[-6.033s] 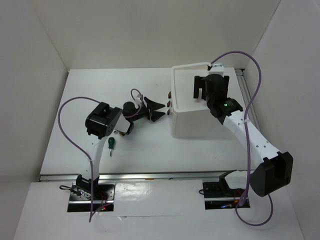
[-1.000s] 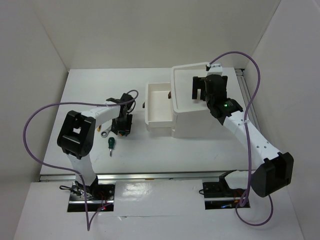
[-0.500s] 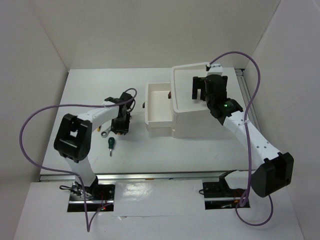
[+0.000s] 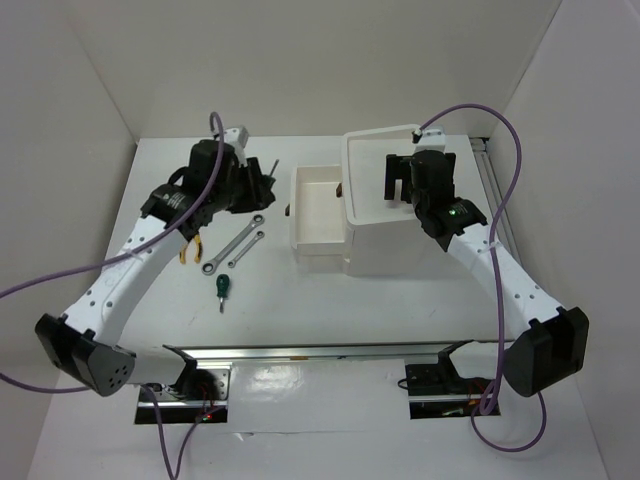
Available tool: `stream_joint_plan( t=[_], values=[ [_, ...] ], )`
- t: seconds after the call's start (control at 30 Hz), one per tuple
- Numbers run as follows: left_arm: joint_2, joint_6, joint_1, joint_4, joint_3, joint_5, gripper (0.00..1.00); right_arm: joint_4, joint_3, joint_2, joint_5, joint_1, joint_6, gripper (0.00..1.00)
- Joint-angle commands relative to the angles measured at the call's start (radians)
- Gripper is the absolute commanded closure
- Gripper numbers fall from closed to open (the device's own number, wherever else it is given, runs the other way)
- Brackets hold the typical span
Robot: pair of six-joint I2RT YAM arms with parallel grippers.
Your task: Sort the tools into containers
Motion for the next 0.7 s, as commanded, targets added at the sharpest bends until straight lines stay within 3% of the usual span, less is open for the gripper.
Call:
stream_joint_plan(
  t=[0.0,0.23,0.43,0.53,0.57,0.6,0.67],
  values=[
    [0.132,-0.068,-0.055,0.137,0.058,0.17,1.0,-0.186,-0.055,0.005,-0.038,0.017,0.07,0.0],
    [0.357,-0.099,-0.118,0.18,0.215,0.149,1.0,-0.186,-0.055,0.005,-0.029,0.017,0.07,0.0],
    [0.394,-0.099,-0.118,0.202,0.186,0.127,0.84,-0.176,-0.055,0.005,-0.029,0.017,0.07,0.0],
    [0.414,-0.087,-0.118,0.22,0.186,0.166,0.54,-0.176,-0.055,0.016,-0.029,0.017,0.07,0.0],
    [0.414,-0.087,-0.118,0.22,0.186,0.166,0.26,-0.176,-0.055,0.016,-0.029,0.017,0.07,0.0],
    [0.414,-0.078,-0.118,0.22,0.186,0.151,0.08,-0.176,-0.055,0.016,-0.029,0.017,0.07,0.0],
    [0.381,-0.062,-0.118,0.22,0.186,0.123,0.06,-0.176,-0.055,0.016,-0.029,0.017,0.07,0.0]
  ],
)
